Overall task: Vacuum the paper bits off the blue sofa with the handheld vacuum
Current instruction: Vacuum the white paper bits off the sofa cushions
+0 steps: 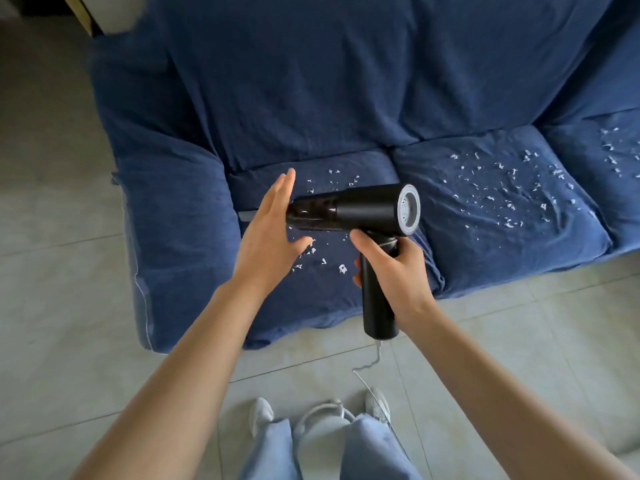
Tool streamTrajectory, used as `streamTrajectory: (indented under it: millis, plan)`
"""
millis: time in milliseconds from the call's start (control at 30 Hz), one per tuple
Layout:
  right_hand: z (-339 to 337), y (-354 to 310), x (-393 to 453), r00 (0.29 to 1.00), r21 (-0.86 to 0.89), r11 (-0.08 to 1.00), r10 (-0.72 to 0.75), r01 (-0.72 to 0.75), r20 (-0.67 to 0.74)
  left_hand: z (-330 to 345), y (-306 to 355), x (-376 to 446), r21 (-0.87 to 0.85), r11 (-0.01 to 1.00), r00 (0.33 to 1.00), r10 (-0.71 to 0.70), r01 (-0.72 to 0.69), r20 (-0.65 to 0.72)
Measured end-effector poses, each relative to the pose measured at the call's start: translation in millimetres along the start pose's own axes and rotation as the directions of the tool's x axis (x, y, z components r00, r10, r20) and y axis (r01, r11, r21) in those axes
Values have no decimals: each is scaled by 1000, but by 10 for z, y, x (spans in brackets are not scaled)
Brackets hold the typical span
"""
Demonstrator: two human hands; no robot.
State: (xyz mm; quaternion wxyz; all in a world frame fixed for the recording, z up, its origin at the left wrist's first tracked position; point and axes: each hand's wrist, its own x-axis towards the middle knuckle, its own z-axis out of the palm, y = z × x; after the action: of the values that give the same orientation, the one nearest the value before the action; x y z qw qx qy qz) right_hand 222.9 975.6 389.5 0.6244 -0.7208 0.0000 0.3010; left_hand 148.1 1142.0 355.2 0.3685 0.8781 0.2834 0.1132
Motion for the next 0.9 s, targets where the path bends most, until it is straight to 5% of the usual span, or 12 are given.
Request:
streamTrajectory:
  millis: [300, 667, 900]
  plan:
    - [191, 543, 817, 998, -219, 974, 54, -55, -7, 391, -922, 108, 4, 976, 973, -216, 217, 83]
    - [148, 1801, 2064, 989, -512, 857, 15, 63, 147, 2239, -2312, 272, 319, 902, 891, -377, 292, 251]
    - [74, 2740, 2513, 976, -517, 843, -38, 148, 217, 3135, -3414, 58, 469, 880, 997, -82, 79, -13]
